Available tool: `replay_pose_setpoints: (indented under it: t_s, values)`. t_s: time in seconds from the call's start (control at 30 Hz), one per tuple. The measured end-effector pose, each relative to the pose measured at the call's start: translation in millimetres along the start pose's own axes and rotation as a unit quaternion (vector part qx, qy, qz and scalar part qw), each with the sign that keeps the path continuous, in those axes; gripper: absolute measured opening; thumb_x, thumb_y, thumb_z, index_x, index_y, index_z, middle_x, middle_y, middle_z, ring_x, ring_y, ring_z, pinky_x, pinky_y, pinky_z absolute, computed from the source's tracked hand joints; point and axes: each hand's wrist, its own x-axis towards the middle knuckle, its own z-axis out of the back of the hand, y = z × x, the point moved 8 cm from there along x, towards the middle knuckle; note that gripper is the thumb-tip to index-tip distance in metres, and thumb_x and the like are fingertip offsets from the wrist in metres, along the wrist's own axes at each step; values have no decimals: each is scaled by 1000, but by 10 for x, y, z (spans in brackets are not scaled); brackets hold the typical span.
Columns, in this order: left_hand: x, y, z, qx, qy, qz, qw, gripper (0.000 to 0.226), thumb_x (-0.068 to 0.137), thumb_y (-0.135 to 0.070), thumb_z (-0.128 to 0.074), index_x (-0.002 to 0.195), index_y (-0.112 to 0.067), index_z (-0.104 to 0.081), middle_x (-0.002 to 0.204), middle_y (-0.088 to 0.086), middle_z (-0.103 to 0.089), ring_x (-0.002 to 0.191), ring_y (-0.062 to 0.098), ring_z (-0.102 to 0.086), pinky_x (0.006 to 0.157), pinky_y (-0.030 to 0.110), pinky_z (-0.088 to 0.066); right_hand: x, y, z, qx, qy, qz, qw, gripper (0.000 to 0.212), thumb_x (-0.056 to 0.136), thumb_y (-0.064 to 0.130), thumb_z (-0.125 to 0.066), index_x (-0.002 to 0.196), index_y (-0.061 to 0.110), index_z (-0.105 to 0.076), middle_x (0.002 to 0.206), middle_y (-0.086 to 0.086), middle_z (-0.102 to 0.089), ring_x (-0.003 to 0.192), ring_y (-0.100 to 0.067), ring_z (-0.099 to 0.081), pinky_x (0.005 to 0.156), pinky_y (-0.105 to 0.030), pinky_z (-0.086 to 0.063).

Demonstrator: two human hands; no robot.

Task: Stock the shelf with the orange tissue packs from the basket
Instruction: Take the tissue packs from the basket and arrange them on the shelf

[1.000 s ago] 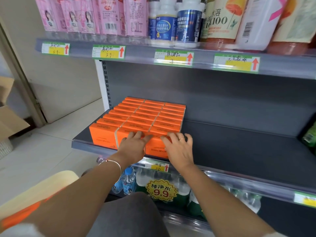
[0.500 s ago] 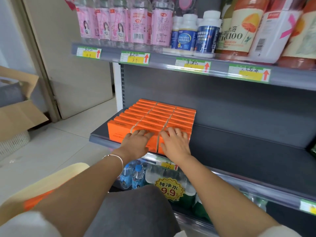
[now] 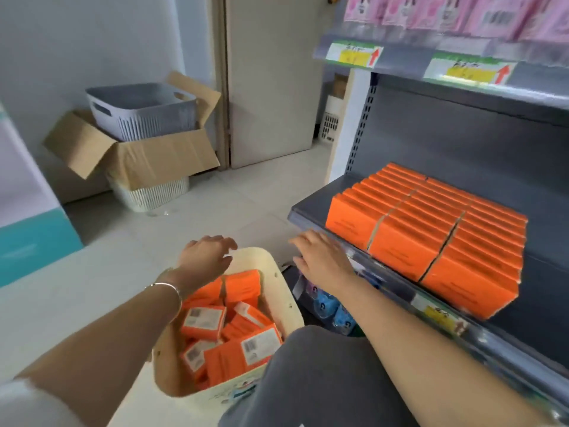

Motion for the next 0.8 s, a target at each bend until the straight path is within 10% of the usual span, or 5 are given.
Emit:
replay_pose_setpoints:
  t_s: [0.37, 0.8]
  values:
    - [200, 1037, -1391, 1, 125, 105, 986, 37, 95, -28, -43, 131, -33, -47, 138, -4, -46, 131, 19, -40, 106, 35, -32, 710, 319, -1817, 37, 309, 29, 950, 48, 91, 32, -50, 137, 23, -40, 132, -12, -45, 124, -35, -44, 95, -44, -44]
    - [819, 1288, -2313, 123, 106, 71, 984, 54, 89, -18, -50, 139, -26, -32, 142, -3, -37, 133, 21, -34, 105, 36, -30, 1392, 508, -3147, 13, 227, 38, 973, 73, 84, 27, -64, 146, 18, -26, 150, -6, -29, 137, -33, -30, 105, -46, -36]
